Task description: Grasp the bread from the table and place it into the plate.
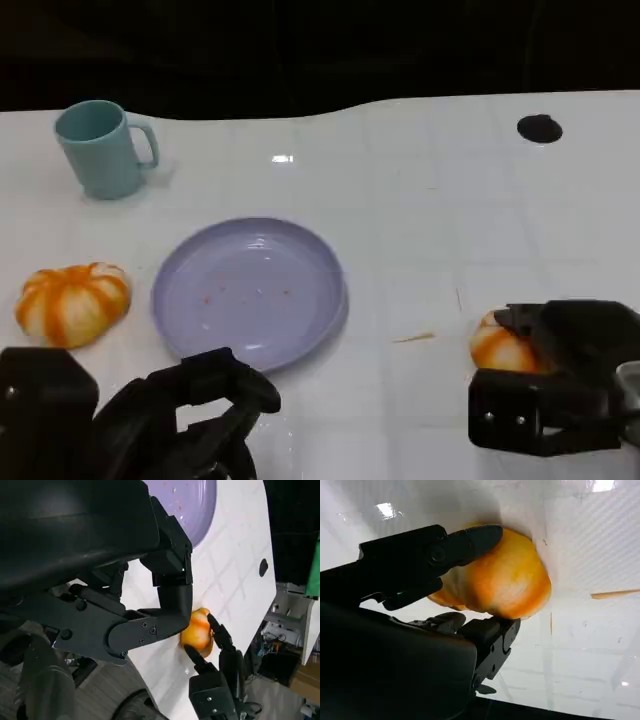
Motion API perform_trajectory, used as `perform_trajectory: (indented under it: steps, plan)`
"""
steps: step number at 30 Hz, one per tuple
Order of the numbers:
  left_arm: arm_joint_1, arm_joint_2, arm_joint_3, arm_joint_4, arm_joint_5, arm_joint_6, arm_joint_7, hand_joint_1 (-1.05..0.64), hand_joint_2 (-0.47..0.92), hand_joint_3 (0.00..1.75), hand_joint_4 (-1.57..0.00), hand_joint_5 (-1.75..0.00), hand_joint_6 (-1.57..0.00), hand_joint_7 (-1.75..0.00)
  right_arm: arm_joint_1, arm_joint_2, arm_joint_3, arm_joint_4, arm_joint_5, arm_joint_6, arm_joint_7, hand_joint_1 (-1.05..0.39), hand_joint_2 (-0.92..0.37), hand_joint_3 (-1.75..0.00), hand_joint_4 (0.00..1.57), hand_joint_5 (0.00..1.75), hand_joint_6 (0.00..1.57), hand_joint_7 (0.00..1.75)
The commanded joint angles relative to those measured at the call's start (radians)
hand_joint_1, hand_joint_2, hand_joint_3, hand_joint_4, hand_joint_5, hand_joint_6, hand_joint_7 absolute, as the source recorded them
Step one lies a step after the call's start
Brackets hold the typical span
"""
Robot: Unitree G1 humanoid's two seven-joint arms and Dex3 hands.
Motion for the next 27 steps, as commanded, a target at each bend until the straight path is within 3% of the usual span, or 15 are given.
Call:
perform_trajectory:
  steps: [1,3,5,8,9,11,12,13,15,18,27]
  plan:
    - [-0.002,0.004,0.007,-0.004,-0.002,0.002,0.009,-0.37,0.87,0.64,-0.7,-1.75,-0.63,-1.42,-0.014,-0.02,0.01,0.059,0.007,0.009,-0.051,-0.51,-0.92,-0.09,0.49,0.21,0.65,0.09]
    - [-0.004,0.005,0.006,-0.008,-0.001,0.005,0.011,-0.37,0.87,0.64,-0.7,-1.75,-0.63,-1.43,-0.014,-0.017,-0.007,0.075,0.03,-0.017,-0.121,-0.44,-0.92,-0.05,0.74,0.34,0.88,0.12]
    - [-0.006,0.005,0.006,-0.011,-0.001,0.009,0.013,-0.37,0.86,0.65,-0.7,-1.75,-0.62,-1.43,-0.014,-0.018,-0.02,0.088,0.057,-0.046,-0.182,-0.38,-0.91,-0.01,0.85,0.63,1.06,0.1]
    - [-0.009,0.003,0.006,-0.006,-0.001,0.008,0.012,-0.36,0.86,0.65,-0.7,-1.75,-0.62,-1.43,-0.018,-0.027,-0.033,0.11,0.094,-0.101,-0.263,-0.28,-0.92,-0.01,0.87,0.98,1.19,0.12]
    - [-0.009,0.003,0.005,-0.005,-0.001,0.007,0.013,-0.36,0.86,0.66,-0.71,-1.75,-0.62,-1.44,-0.022,-0.035,-0.028,0.118,0.092,-0.115,-0.286,-0.23,-0.92,-0.02,0.86,1.28,1.22,0.12]
    - [-0.01,0.004,0.003,-0.005,0.001,0.004,0.012,-0.35,0.85,0.67,-0.71,-1.75,-0.62,-1.44,-0.031,-0.052,-0.016,0.14,0.087,-0.143,-0.319,-0.19,-0.92,-0.06,0.85,1.51,1.26,0.16]
    - [-0.009,0.005,0.002,-0.005,0.002,-0.001,0.009,-0.35,0.85,0.67,-0.71,-1.75,-0.62,-1.44,-0.036,-0.061,-0.012,0.15,0.089,-0.16,-0.326,-0.17,-0.92,-0.09,0.84,1.59,1.23,0.27]
    - [-0.008,0.006,0.001,-0.006,0.003,-0.004,0.008,-0.36,0.85,0.68,-0.71,-1.75,-0.61,-1.45,-0.04,-0.067,-0.009,0.158,0.092,-0.172,-0.33,-0.16,-0.9,-0.16,0.84,1.68,1.04,0.78]
    - [-0.007,0.006,0.001,-0.009,0.004,-0.001,0.011,-0.36,0.84,0.69,-0.7,-1.75,-0.61,-1.46,-0.047,-0.078,-0.002,0.171,0.092,-0.19,-0.334,-0.17,-0.86,-0.24,0.84,1.73,0.82,1.31]
    - [-0.007,0.006,0.0,-0.008,0.005,-0.006,0.011,-0.36,0.84,0.7,-0.71,-1.75,-0.61,-1.46,-0.053,-0.082,0.0,0.189,0.093,-0.21,-0.352,-0.18,-0.82,-0.3,0.84,1.74,0.7,1.6]
    - [-0.01,0.004,-0.001,-0.007,0.005,-0.003,0.014,-0.36,0.83,0.73,-0.71,-1.75,-0.6,-1.47,-0.057,-0.073,-0.007,0.214,0.105,-0.236,-0.416,-0.21,-0.69,-0.56,0.87,1.75,0.71,1.54]
